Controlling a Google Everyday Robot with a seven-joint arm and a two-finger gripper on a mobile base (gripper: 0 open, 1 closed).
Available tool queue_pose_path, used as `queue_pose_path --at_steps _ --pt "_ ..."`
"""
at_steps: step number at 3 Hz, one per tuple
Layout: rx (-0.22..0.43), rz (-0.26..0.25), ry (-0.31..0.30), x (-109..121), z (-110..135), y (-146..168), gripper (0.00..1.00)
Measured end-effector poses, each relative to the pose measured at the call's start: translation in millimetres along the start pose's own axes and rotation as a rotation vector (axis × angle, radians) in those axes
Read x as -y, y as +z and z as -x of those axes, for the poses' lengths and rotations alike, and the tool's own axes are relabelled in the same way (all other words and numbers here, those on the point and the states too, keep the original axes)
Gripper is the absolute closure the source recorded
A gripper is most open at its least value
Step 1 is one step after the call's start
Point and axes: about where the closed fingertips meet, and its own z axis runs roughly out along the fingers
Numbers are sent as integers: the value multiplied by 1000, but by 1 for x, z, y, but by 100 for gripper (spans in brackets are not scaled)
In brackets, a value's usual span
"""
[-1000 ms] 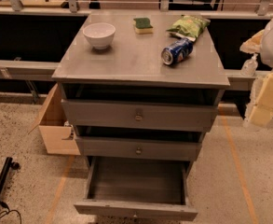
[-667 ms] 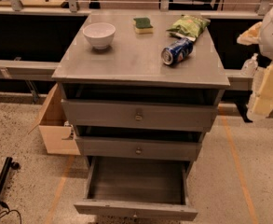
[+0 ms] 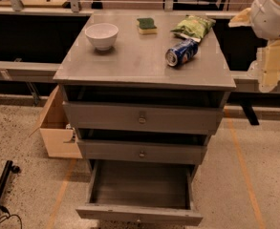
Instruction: Place pepsi can into bottom drawer
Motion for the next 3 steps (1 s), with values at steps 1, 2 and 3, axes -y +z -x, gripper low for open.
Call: queue_pose_path --at_steps 1,2,3 --pt "9 -26 -181 33 1 15 0" --pt "8 -46 -400 59 20 30 0" --pt "39 -16 -592 84 50 50 0"
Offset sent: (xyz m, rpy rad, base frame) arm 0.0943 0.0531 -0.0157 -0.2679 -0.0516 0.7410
